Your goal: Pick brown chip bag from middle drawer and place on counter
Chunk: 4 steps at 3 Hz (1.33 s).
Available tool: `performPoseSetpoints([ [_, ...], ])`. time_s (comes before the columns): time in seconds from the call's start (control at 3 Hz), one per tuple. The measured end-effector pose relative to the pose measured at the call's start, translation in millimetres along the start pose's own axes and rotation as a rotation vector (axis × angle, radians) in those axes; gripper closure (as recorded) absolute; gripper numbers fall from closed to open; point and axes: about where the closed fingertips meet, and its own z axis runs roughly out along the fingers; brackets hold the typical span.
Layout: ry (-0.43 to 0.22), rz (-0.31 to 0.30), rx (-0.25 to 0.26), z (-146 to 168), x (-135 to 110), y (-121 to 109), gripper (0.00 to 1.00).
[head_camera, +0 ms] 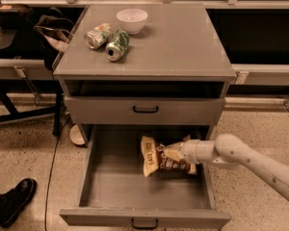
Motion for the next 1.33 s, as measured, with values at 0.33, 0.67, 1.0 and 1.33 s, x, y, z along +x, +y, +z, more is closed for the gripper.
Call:
performPoseSetpoints([
  [0.33, -0.094, 0.020, 0.029, -60.8, -47.5, 12.5, 1.00],
  [0.67, -0.151, 0.018, 0.073, -113.4, -86.6, 24.4, 1.00],
  [1.0, -0.149, 0.021, 0.070, -112.4, -86.3, 24.4, 1.00],
  [1.33, -0.144, 0.031, 0.062, -109.7, -85.7, 24.7, 1.00],
])
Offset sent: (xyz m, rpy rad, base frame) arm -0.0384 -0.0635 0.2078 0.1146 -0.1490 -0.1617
